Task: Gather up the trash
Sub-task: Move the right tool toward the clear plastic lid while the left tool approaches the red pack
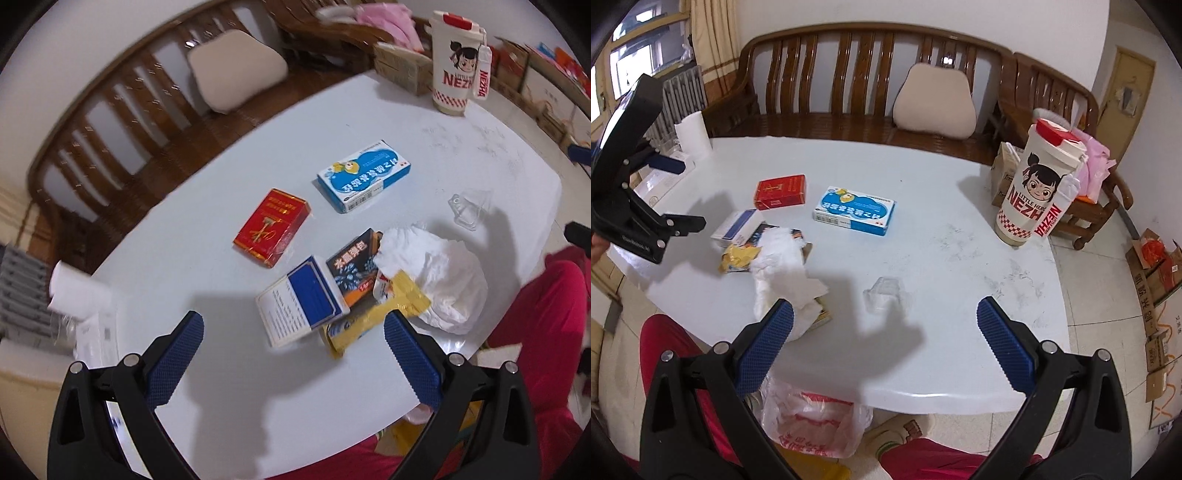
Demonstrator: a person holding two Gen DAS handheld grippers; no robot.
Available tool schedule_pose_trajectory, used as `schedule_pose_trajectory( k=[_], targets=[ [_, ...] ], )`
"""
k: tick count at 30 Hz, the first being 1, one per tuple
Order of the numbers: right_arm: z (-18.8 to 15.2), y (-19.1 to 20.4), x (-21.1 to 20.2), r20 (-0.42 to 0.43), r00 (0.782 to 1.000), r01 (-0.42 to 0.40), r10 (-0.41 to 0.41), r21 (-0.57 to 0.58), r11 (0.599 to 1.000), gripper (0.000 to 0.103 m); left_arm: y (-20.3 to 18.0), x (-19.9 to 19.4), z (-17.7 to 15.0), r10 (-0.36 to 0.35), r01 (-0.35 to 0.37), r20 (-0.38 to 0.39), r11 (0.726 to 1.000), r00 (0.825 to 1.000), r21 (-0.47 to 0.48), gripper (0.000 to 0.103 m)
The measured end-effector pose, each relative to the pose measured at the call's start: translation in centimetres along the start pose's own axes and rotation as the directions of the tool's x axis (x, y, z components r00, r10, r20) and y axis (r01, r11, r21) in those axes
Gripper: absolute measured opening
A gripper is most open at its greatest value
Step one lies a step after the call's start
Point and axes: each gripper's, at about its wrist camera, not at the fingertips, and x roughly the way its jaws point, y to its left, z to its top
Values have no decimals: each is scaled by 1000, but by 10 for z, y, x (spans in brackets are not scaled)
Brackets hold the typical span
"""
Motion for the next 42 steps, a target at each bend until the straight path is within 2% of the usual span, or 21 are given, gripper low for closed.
schedule_pose_trajectory(
  k=[9, 12, 18, 24, 33, 42],
  targets=[
    [35, -23, 34, -150, 988, -42, 38, -26, 999, 98, 7, 35, 48, -43, 57, -73, 978, 996, 201, 96],
    [41, -22, 44, -189, 981, -57, 47, -47, 997, 98, 13, 46, 61, -53, 72, -95, 975, 994, 208, 96],
    [53, -15, 67, -287, 947, -166, 143, -56, 985, 98, 23, 81, 77, -56, 99, -175, 964, 983, 247, 96],
    [61, -12, 90, -334, 934, -162, 124, -87, 983, 98, 36, 113, 86, -65, 117, -208, 961, 976, 251, 96],
    [51, -18, 139, -435, 886, -189, 158, -28, 982, 98, 48, 148, 94, -72, 143, -272, 957, 960, 251, 96],
    [41, -26, 164, -492, 851, -199, 181, 17, 980, 97, 53, 171, 101, -102, 183, -312, 953, 945, 242, 96]
  ],
)
